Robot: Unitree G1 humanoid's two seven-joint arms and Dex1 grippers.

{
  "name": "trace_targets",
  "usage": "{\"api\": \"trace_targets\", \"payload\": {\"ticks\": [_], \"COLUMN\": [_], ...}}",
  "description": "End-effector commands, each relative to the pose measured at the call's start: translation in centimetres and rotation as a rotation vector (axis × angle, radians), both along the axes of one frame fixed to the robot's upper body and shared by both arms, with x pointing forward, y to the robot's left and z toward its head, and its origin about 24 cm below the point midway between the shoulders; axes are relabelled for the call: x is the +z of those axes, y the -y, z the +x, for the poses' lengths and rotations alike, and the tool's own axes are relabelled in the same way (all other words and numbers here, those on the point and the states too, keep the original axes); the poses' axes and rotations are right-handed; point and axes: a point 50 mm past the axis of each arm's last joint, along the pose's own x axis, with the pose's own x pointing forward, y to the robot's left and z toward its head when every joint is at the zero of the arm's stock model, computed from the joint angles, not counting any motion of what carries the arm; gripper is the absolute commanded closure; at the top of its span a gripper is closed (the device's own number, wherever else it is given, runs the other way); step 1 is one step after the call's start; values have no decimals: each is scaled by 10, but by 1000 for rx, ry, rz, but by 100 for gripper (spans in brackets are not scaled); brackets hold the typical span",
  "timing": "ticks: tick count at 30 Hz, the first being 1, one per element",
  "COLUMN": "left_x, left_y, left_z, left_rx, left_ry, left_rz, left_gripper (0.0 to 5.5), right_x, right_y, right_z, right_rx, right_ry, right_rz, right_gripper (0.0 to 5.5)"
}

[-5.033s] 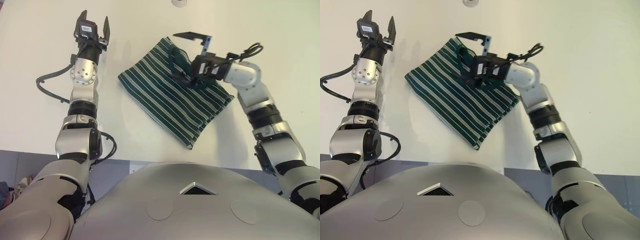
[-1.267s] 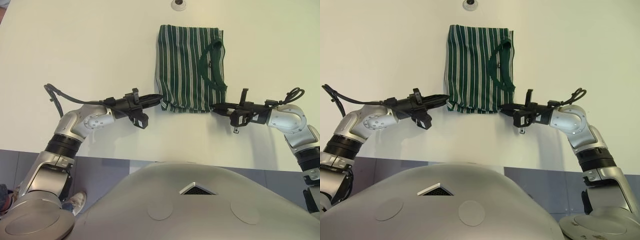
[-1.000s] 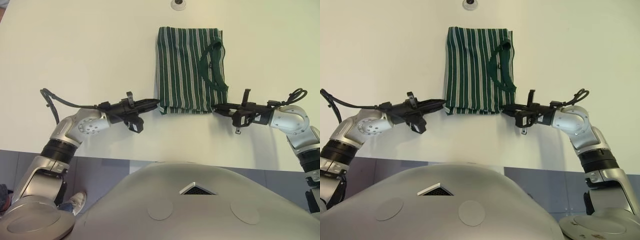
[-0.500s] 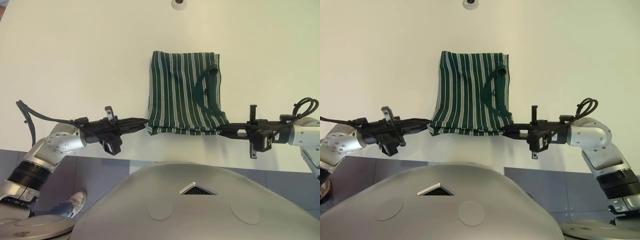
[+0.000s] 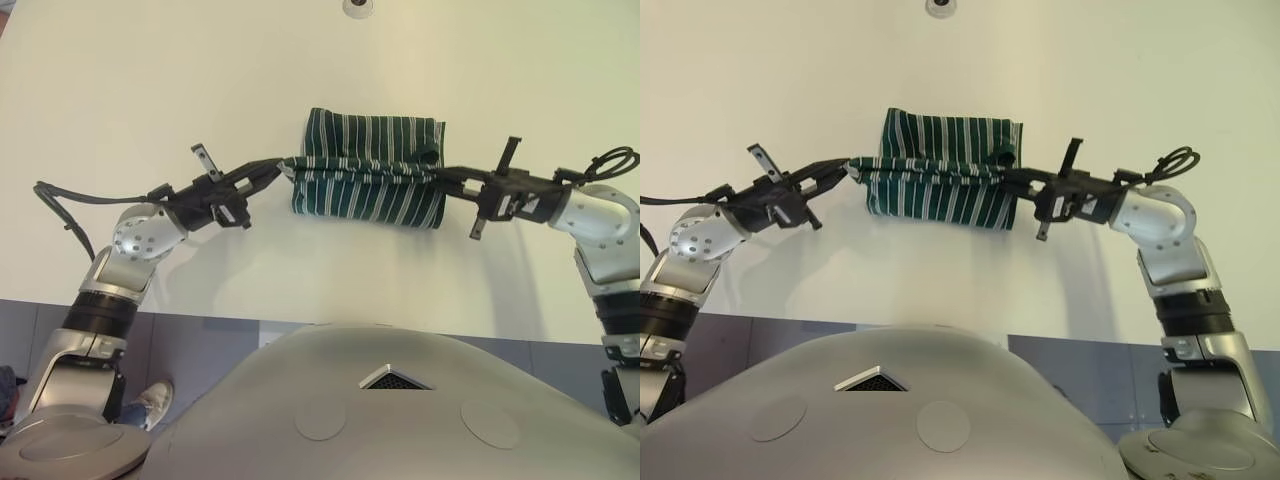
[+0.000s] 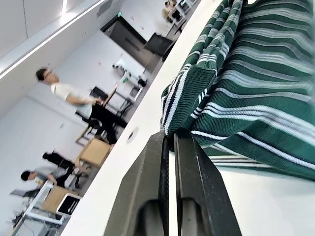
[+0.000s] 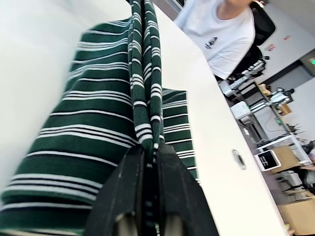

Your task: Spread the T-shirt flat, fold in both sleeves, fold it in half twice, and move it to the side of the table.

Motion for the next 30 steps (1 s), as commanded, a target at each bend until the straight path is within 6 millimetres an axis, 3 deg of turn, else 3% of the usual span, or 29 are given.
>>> {"api": "trace_targets", "payload": {"ticks": [1,7,15,23,27,30], "left_x": [-4,-14,-25,-53,-51,-42], "left_y": [0,6,16,36,41,42], "left_z": [19,46,75,70,77,87], "left_rx": [99,187,244,137,154,196], "left_ry": [9,-4,-5,-64,-82,-90], "left_rz": [13,43,68,174,132,52], "left_gripper": [550,550,550,550,550,550], "right_x": [-4,-15,-27,-41,-39,-32], "right_y": [0,-3,-6,-10,-8,-3], "right_z": [19,41,51,47,56,66], "right_rx": [-72,-155,-210,-236,-342,-468], "right_ry": [56,101,115,55,50,-1], "right_rz": [-56,-128,-180,-163,-95,55], "right_gripper": [537,537,537,537,441,384]}}
